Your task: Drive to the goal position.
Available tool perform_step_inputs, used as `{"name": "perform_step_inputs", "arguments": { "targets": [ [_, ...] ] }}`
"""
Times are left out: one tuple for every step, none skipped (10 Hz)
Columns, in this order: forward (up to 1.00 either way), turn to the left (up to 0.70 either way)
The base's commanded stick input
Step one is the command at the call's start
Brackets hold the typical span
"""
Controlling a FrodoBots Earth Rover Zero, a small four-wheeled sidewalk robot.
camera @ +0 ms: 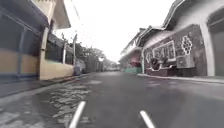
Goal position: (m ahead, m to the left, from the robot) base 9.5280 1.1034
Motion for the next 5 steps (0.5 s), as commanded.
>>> {"name": "perform_step_inputs", "arguments": {
  "targets": [
    [0.70,0.00],
    [0.70,0.00],
    [0.70,0.00],
    [0.70,0.00],
    [0.70,0.00]
  ]
}}
